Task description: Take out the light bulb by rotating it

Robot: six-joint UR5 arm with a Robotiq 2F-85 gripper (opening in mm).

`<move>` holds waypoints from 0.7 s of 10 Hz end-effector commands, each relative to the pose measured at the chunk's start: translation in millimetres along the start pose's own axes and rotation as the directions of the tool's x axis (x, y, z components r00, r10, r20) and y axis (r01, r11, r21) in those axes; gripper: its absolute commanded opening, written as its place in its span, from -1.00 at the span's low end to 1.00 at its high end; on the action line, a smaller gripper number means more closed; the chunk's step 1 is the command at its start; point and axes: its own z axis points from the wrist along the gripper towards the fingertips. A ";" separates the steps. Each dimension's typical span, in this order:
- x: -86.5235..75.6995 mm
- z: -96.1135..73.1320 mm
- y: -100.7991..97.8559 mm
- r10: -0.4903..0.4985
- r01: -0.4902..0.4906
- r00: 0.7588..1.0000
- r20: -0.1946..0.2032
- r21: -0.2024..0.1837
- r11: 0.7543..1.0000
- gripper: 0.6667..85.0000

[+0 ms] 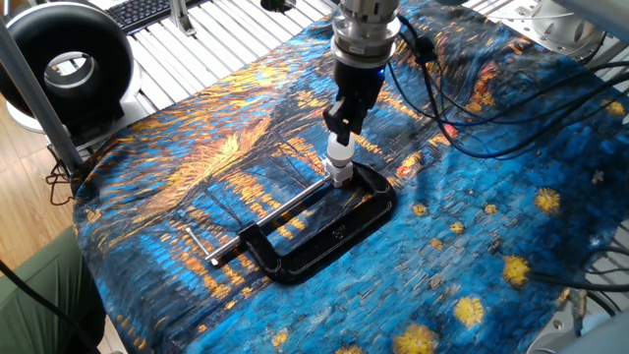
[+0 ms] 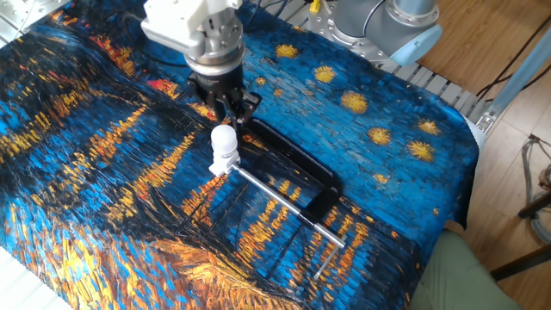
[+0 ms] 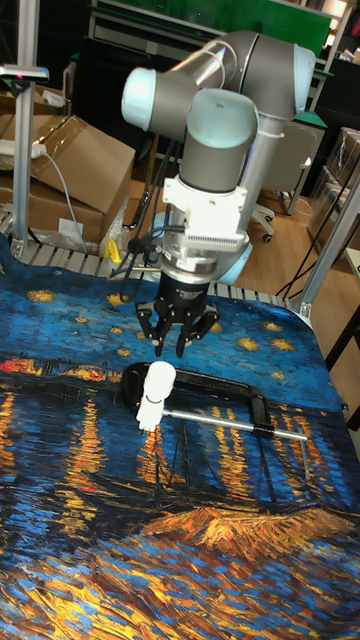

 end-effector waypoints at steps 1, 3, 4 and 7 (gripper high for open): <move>-11.8 7.8 1.4 -0.023 0.024 0.999 0.024 -0.018 1.000 0.02; -4.8 11.0 -5.3 -0.066 0.066 0.998 0.006 -0.014 0.998 0.20; -7.7 13.4 -4.6 -0.065 0.065 0.998 0.012 -0.017 0.998 0.23; -7.6 16.7 -8.9 -0.089 0.089 0.996 0.012 -0.010 0.996 0.24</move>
